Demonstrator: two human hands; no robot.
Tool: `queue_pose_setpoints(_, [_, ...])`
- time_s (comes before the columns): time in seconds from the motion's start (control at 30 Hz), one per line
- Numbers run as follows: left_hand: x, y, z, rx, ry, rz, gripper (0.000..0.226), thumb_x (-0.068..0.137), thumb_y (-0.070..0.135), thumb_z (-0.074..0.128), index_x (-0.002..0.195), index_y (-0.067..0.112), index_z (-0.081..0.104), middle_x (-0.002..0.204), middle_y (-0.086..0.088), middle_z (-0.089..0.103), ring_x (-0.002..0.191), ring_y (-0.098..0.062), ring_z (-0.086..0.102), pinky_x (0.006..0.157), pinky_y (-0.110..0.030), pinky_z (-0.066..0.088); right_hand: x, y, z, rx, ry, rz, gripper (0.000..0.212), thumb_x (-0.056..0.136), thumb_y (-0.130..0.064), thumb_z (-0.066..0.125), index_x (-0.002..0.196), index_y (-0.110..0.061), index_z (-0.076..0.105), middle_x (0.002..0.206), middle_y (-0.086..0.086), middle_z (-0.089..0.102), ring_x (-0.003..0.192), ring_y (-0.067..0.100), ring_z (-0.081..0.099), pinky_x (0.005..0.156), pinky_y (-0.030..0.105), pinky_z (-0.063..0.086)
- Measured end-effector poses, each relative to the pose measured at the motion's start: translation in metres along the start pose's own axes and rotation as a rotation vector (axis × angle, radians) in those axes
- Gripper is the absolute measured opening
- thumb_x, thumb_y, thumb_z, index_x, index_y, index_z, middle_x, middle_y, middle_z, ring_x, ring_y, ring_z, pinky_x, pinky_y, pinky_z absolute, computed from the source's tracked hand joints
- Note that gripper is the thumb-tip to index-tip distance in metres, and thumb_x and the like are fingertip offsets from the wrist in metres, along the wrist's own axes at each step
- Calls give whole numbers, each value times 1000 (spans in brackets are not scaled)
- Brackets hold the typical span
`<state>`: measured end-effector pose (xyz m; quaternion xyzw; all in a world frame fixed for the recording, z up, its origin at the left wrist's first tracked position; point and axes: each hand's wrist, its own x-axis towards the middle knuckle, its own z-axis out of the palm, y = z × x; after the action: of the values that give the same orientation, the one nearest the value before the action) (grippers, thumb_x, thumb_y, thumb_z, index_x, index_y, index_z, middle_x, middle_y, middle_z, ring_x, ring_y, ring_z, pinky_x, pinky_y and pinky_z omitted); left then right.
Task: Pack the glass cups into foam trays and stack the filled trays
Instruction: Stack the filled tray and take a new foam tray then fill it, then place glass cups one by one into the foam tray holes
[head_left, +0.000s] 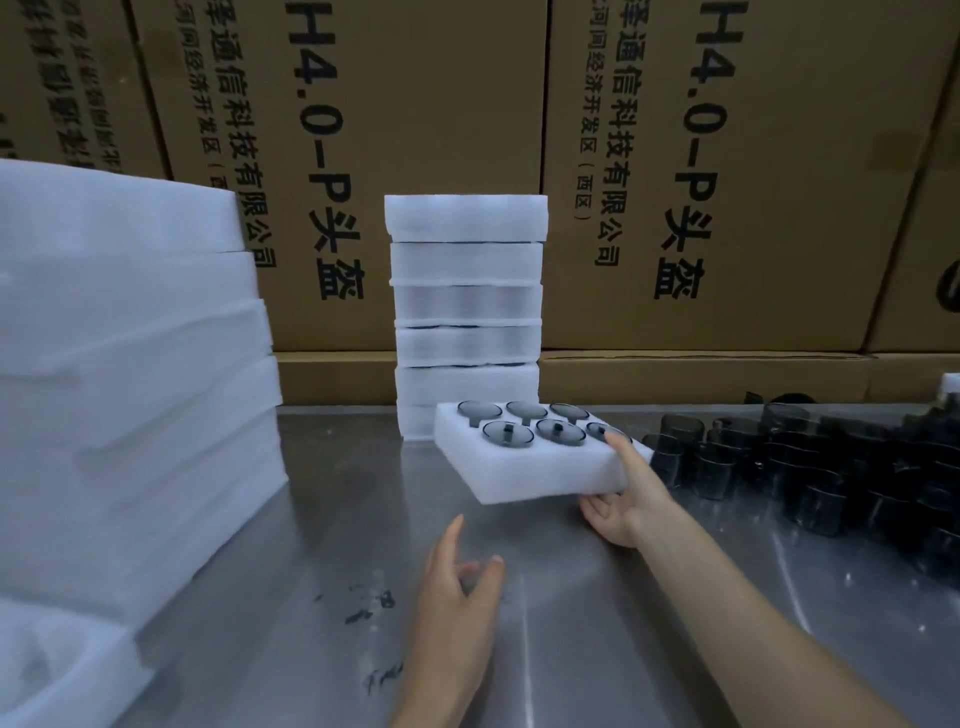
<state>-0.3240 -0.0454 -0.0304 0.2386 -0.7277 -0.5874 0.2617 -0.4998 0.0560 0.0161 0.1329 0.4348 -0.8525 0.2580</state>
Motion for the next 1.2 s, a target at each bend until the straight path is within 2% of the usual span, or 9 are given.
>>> queue_pose_setpoints(0.1, [1, -2, 0, 31, -16, -7, 55, 86, 25, 63, 137, 30, 42, 116, -9, 62, 92, -13, 57, 80, -23, 39, 11, -4, 4, 17, 30, -10, 38, 78, -33, 75, 100, -10, 54, 96, 7, 61, 87, 21, 60, 78, 30, 48])
queue_pose_setpoints(0.2, [-2, 0, -2, 63, -34, -9, 69, 68, 44, 54, 135, 36, 41, 115, -3, 62, 101, -10, 58, 85, -26, 40, 16, -8, 4, 69, 58, -38, 29, 79, -30, 75, 83, -11, 53, 89, 7, 61, 76, 21, 61, 74, 31, 50])
queue_pose_setpoints(0.27, [-3, 1, -3, 77, -44, -12, 72, 64, 46, 50, 136, 37, 40, 113, -1, 62, 103, -9, 57, 88, -26, 41, 18, -11, 2, 103, 82, -57, 30, 79, -30, 75, 89, -11, 54, 92, 6, 60, 80, 21, 60, 74, 31, 49])
queue_pose_setpoints(0.4, [-2, -3, -3, 95, -41, -7, 56, 86, 30, 60, 138, 34, 40, 112, 0, 61, 104, -10, 56, 92, -28, 41, 17, -21, -8, 142, 131, -103, 44, 79, -30, 75, 113, -14, 51, 106, 6, 60, 91, 20, 60, 75, 31, 49])
queue_pose_setpoints(0.53, [-1, -5, -3, 121, -43, 4, 54, 89, 26, 59, 139, 35, 38, 112, 4, 59, 104, -5, 55, 89, -25, 38, 15, -33, -21, 152, 189, -144, 51, 78, -30, 75, 122, -14, 52, 119, 5, 62, 103, 19, 61, 79, 31, 49])
queue_pose_setpoints(0.77, [-1, -6, -1, 120, -46, 25, 55, 88, 23, 60, 138, 33, 40, 106, 3, 61, 100, -5, 56, 85, -22, 36, 19, -42, -34, 184, 212, -182, 60, 78, -31, 75, 130, -14, 49, 124, 5, 60, 107, 20, 62, 78, 32, 50])
queue_pose_setpoints(0.9, [1, -8, -2, 120, -38, 35, 54, 88, 23, 59, 138, 33, 40, 108, 13, 56, 102, -3, 55, 88, -23, 37, 22, -42, -35, 199, 232, -194, 63, 77, -31, 77, 131, -15, 47, 126, 6, 59, 107, 21, 62, 83, 33, 51])
queue_pose_setpoints(1.0, [1, -8, -1, 132, -36, 40, 53, 88, 23, 60, 137, 34, 41, 103, 25, 51, 100, 0, 55, 89, -24, 38, 24, -42, -35, 206, 241, -214, 64, 78, -30, 76, 133, -15, 47, 126, 6, 59, 108, 21, 62, 78, 33, 51])
queue_pose_setpoints(1.2, [2, -9, -1, 146, -32, 27, 52, 87, 26, 61, 134, 38, 42, 100, 29, 51, 99, -3, 57, 97, -33, 42, 31, -45, -35, 235, 266, -249, 63, 77, -29, 76, 131, -17, 46, 124, 4, 60, 104, 19, 63, 73, 32, 50])
